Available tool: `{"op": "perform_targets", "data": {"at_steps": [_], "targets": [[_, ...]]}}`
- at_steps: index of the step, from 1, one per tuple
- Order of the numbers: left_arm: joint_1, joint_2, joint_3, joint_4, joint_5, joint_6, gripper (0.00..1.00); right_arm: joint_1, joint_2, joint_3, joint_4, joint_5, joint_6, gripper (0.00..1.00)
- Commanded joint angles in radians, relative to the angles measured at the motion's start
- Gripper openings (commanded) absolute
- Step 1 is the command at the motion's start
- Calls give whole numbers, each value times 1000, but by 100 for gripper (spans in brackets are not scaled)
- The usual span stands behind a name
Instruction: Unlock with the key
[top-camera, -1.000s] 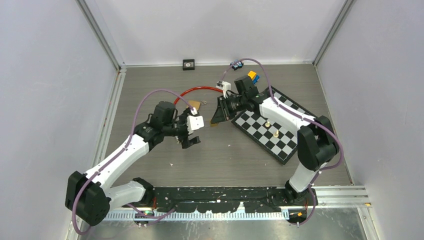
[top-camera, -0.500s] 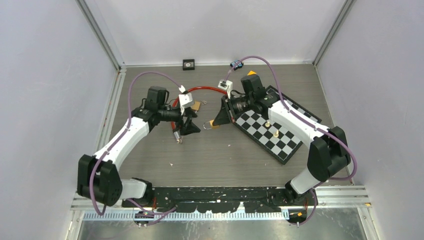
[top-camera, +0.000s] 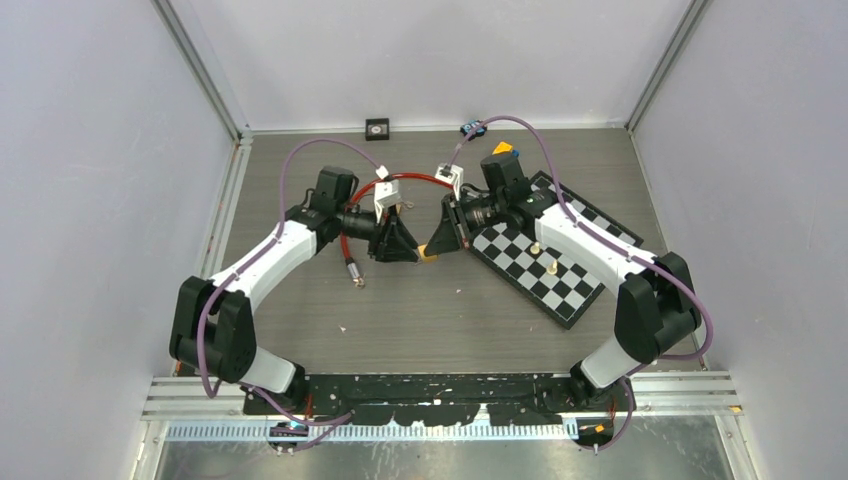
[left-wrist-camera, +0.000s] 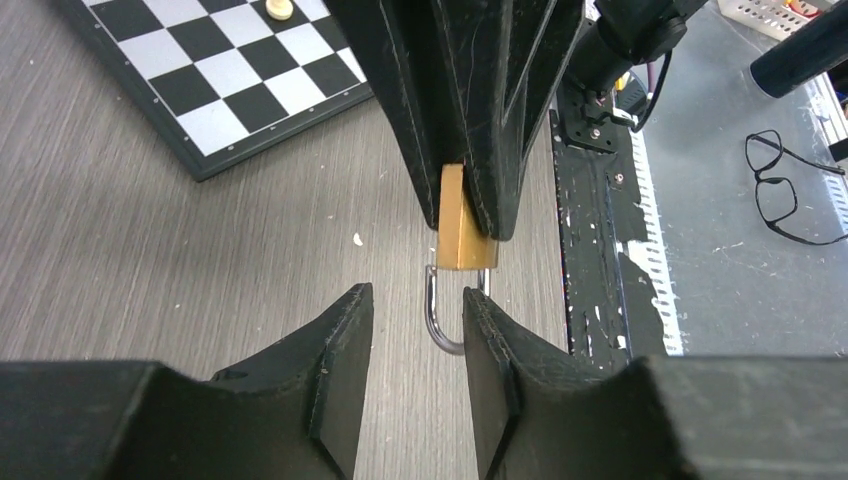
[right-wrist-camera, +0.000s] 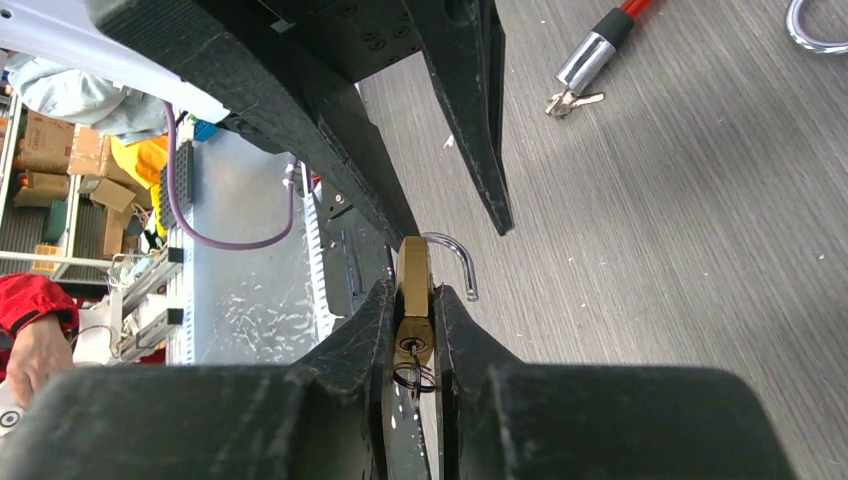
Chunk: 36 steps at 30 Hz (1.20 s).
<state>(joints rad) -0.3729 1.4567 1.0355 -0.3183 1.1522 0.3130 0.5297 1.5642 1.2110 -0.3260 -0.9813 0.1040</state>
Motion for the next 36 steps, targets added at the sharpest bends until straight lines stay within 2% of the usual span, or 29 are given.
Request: {"op": "perform_targets", "data": {"at_steps": [1, 8, 14, 16, 20, 24, 26, 34, 36], "targets": [[-20, -14, 17, 26, 65, -7, 42, -2, -19, 10, 74, -14, 16, 1], [-13, -11, 13, 0, 56, 25, 51, -17, -27, -5, 105, -51, 34, 1], [2, -54, 5, -189, 49, 305, 68, -34, -35, 3, 30, -65, -55, 1], [1, -62, -11, -210, 58, 343, 71, -34, -36, 5, 24, -64, -61, 1], [-16, -40, -9, -186, 86, 323, 74, -34, -30, 2, 45, -50, -43, 1], [-54, -12, -29, -38, 35, 202, 73, -34, -22, -5, 91, -49, 9, 1], [-62, 3, -30, 6, 25, 174, 69, -34, -20, -6, 101, -48, 20, 1], [-64, 55, -14, 28, 48, 65, 28, -35, -32, -13, 105, 20, 8, 0], [-63, 71, -4, 0, 71, 43, 22, -34, -40, -22, 105, 56, -8, 1]]}}
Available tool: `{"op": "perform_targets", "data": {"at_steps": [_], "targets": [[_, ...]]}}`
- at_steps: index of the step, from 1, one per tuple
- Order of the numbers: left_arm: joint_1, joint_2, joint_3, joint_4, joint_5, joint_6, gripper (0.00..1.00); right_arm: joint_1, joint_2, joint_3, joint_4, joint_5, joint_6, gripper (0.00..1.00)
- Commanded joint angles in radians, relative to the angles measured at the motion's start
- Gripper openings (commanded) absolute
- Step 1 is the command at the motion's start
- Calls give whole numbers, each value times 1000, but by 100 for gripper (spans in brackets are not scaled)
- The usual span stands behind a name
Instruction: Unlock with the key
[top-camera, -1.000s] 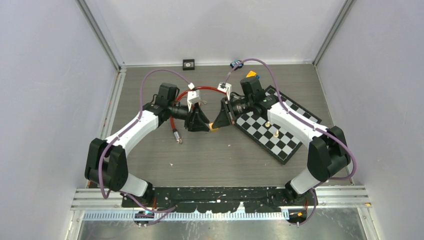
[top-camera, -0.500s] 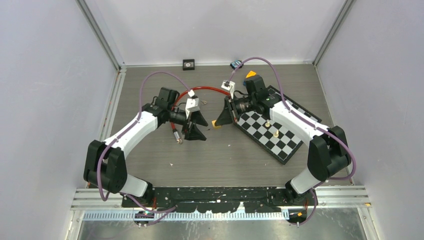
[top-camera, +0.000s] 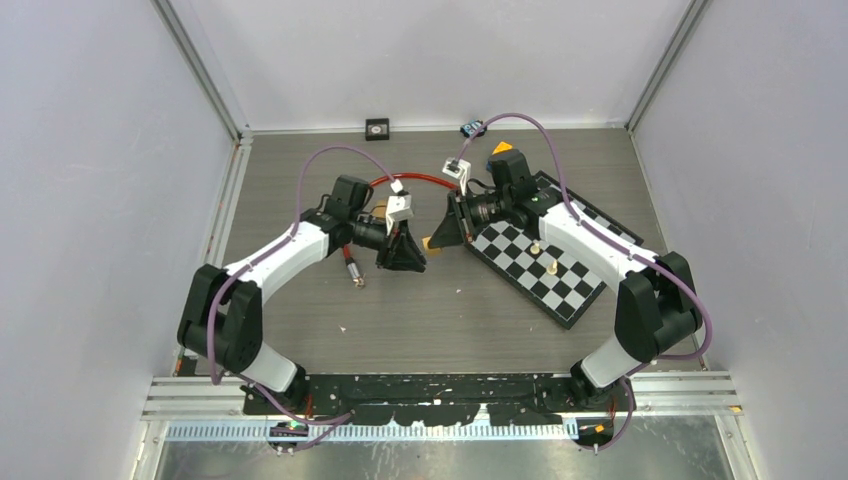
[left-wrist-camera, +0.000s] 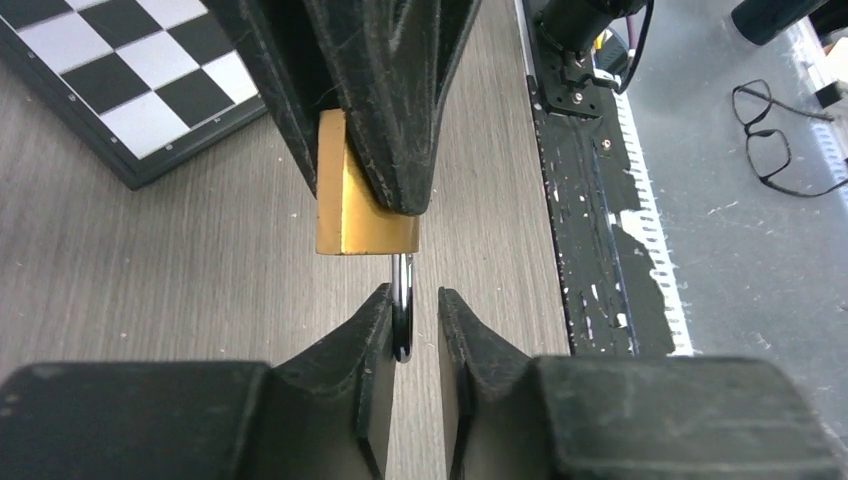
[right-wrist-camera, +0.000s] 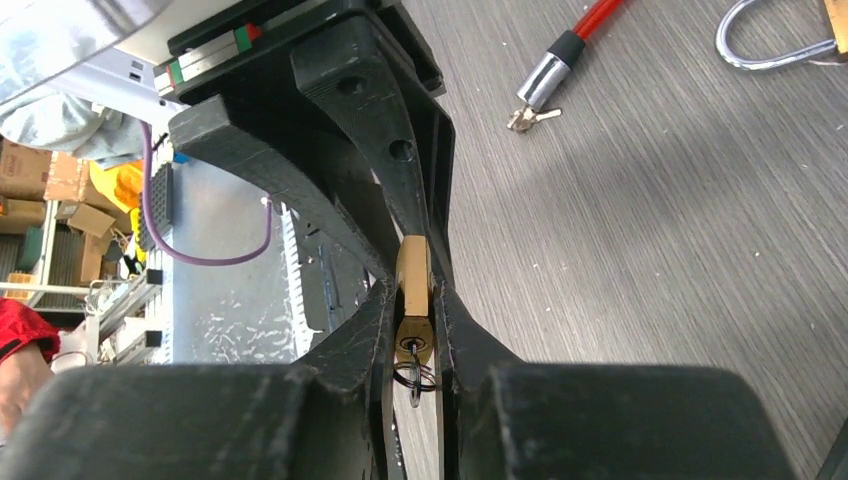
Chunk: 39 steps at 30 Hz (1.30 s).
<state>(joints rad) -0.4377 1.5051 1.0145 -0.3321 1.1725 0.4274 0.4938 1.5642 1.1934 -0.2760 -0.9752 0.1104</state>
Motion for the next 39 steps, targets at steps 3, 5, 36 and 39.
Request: {"op": "perform_targets", "data": {"at_steps": [3, 5, 36, 39], "targets": [[8, 62, 56, -81, 99, -87, 15, 2, -54, -22, 64, 119, -49, 1], [17, 97, 99, -176, 121, -78, 16, 2, -63, -30, 63, 164, -77, 1], [85, -191, -56, -121, -401, 57, 82, -31, 496, 232, 45, 135, -42, 3], [85, -180, -50, -113, -393, 43, 84, -56, 567, 316, -41, 108, -77, 8]]}}
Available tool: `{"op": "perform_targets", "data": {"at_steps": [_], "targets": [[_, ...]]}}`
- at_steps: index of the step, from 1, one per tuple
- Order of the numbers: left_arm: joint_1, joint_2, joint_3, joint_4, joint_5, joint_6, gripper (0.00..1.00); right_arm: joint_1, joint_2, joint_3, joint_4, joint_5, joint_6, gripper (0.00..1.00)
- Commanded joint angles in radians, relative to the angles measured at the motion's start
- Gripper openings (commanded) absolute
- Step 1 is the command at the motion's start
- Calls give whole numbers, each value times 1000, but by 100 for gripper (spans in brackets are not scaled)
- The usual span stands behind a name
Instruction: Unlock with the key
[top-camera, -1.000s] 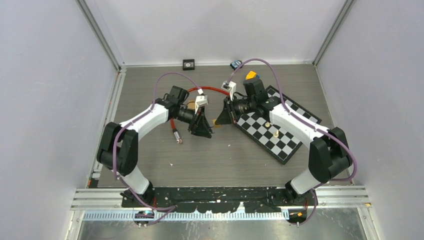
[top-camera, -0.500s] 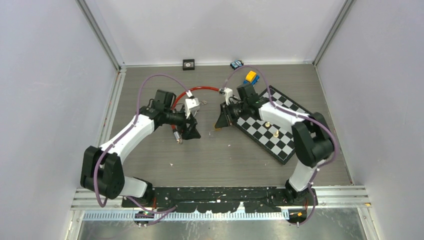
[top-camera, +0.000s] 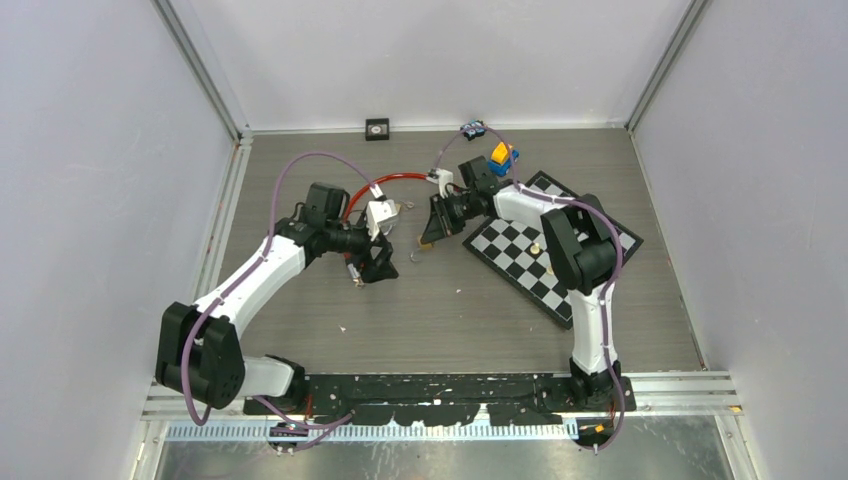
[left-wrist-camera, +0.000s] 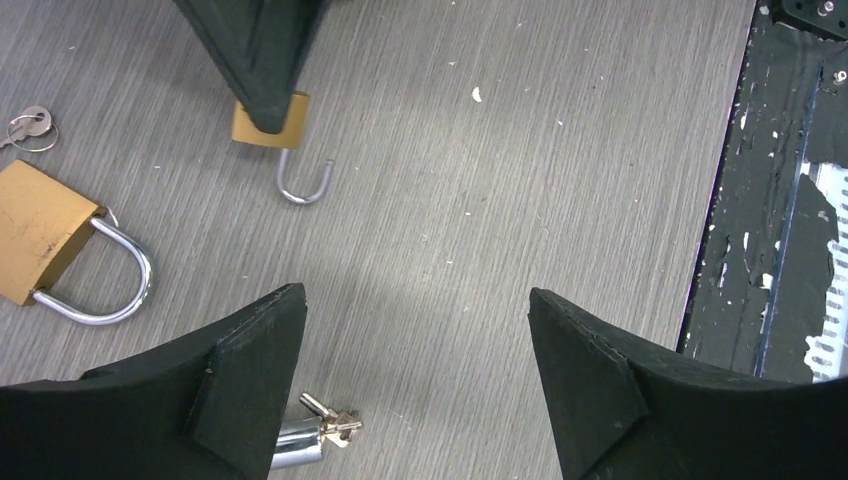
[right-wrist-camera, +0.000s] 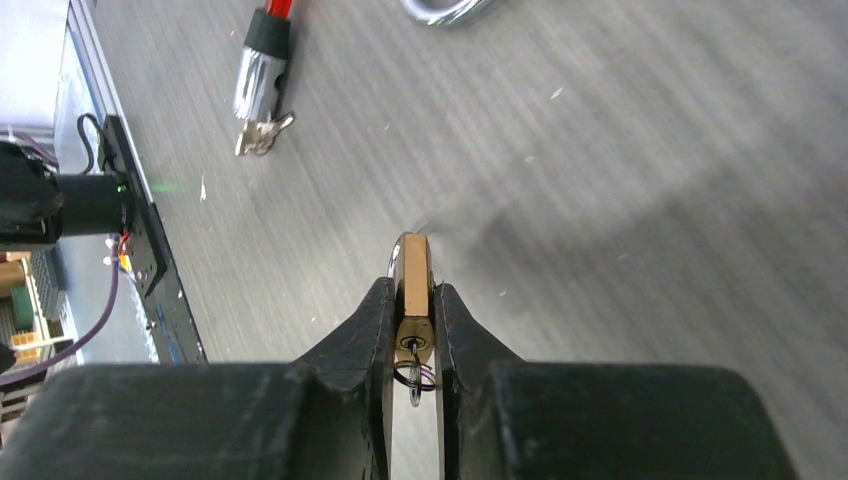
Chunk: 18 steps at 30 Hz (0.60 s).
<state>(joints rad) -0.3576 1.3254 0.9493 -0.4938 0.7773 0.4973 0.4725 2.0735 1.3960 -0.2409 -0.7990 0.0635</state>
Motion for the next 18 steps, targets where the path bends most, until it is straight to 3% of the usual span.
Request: {"op": "perform_targets", "data": {"at_steps": [1, 13, 18], "targets": [[5, 1, 15, 50, 5, -28, 85, -42, 74, 134, -95, -77, -42, 9], [5, 0, 7, 57, 28, -37, 88, -125, 232, 339, -369, -160, -212, 27], [5, 5, 8, 57, 31, -37, 89, -151, 257, 353, -385, -161, -225, 37]]}}
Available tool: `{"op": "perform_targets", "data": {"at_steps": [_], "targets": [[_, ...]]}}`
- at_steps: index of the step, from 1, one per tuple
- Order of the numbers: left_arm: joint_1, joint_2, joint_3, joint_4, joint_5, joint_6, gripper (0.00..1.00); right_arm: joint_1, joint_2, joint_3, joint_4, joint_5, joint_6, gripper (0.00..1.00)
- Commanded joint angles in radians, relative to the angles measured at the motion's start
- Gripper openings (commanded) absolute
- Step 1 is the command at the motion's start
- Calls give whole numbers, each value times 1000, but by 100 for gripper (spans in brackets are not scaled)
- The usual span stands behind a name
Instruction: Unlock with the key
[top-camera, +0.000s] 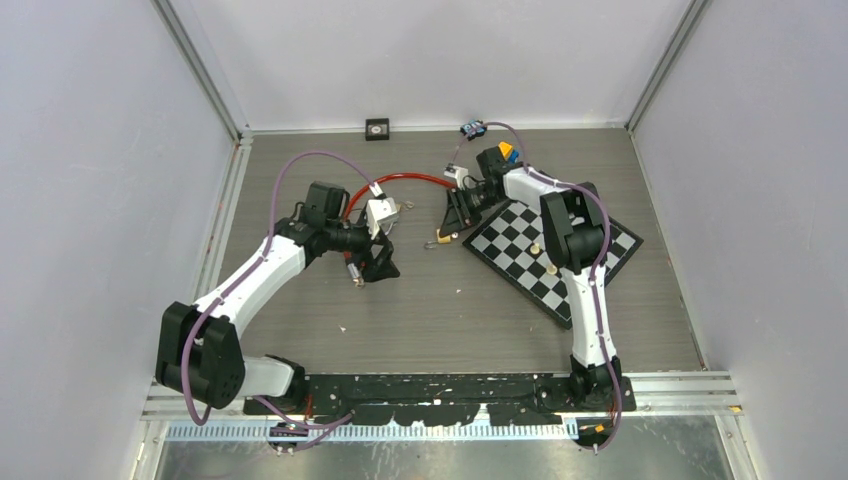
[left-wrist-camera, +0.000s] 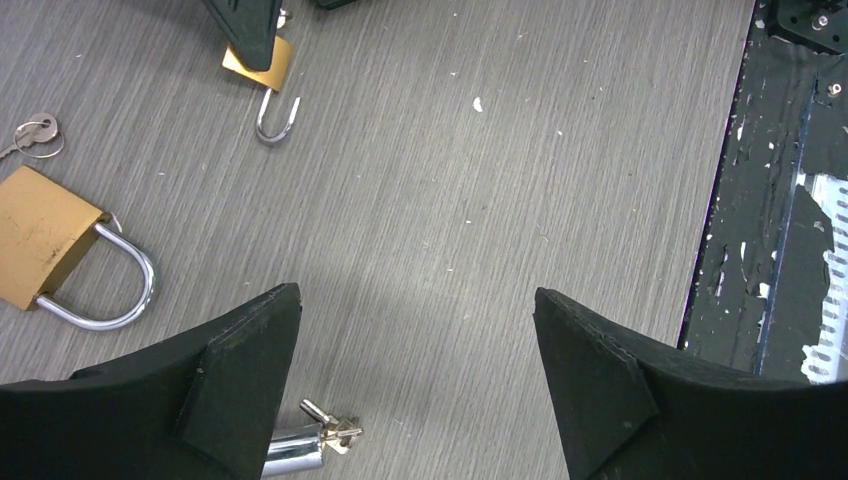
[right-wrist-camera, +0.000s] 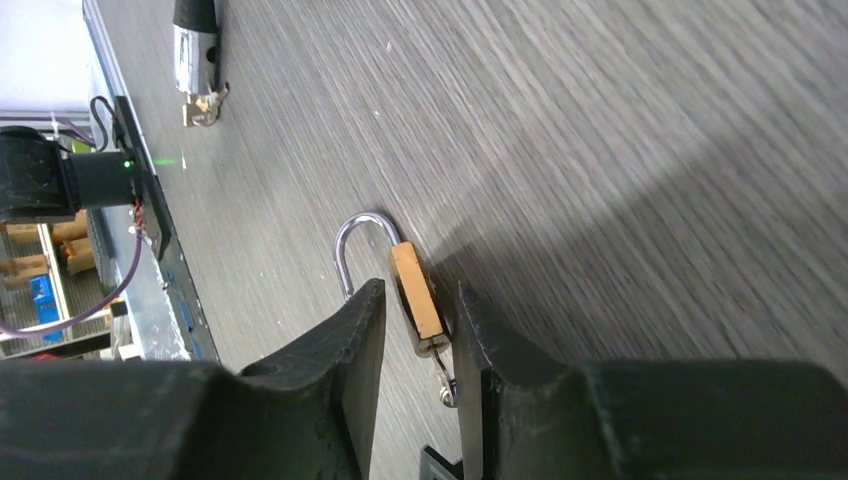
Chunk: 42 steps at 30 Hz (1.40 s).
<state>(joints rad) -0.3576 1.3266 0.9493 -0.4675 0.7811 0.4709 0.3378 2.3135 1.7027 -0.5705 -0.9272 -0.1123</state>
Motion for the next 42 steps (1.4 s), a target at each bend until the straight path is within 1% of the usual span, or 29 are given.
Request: {"op": "perform_targets", "data": {"at_steps": [1, 9, 11, 12, 13, 17, 18, 19, 23, 25, 26, 27, 31, 33, 37, 39, 41, 42], "targets": [[5, 4, 8, 30, 27, -11, 89, -19, 22, 50, -60, -28, -51, 39], [5, 12, 10, 27, 10, -12, 90, -39, 26, 102, -98, 12, -77, 48], [5, 16, 11, 36, -17, -17, 93, -45, 15, 116, -108, 30, -82, 53], [4, 18, 11, 40, -37, -23, 96, -47, 9, 125, -114, 45, -82, 57], [4, 17, 11, 54, -72, -31, 99, -49, 0, 135, -127, 65, -84, 60], [5, -8, 3, 114, -252, -80, 100, -52, -59, 135, -138, 117, -97, 66], [5, -18, -1, 131, -293, -90, 100, -54, -79, 129, -138, 131, -99, 71], [5, -28, -8, 147, -316, -93, 100, -54, -99, 125, -138, 140, -101, 73], [4, -54, -23, 216, -411, -125, 100, -56, -198, 94, -125, 206, -93, 77], [5, -37, 3, 211, -479, -146, 100, -61, -245, 76, -118, 239, -73, 78], [5, -19, 17, 205, -495, -145, 100, -67, -268, 67, -116, 250, -63, 83], [5, 2, 33, 198, -506, -144, 100, -71, -292, 58, -115, 260, -50, 85], [5, 107, 113, 156, -548, -204, 100, -90, -399, 7, -108, 312, -10, 86], [5, 171, 166, 117, -548, -227, 100, -104, -463, -24, -106, 339, 6, 87], [5, 289, 254, 107, -549, -251, 100, -134, -613, -125, -82, 372, 50, 88], [5, 345, 308, 95, -582, -290, 100, -143, -685, -188, -51, 428, 94, 89], [3, 405, 381, 63, -629, -322, 100, -144, -760, -252, -32, 488, 104, 95], [3, 449, 413, 51, -663, -334, 100, -145, -792, -285, -20, 518, 110, 96]]}}
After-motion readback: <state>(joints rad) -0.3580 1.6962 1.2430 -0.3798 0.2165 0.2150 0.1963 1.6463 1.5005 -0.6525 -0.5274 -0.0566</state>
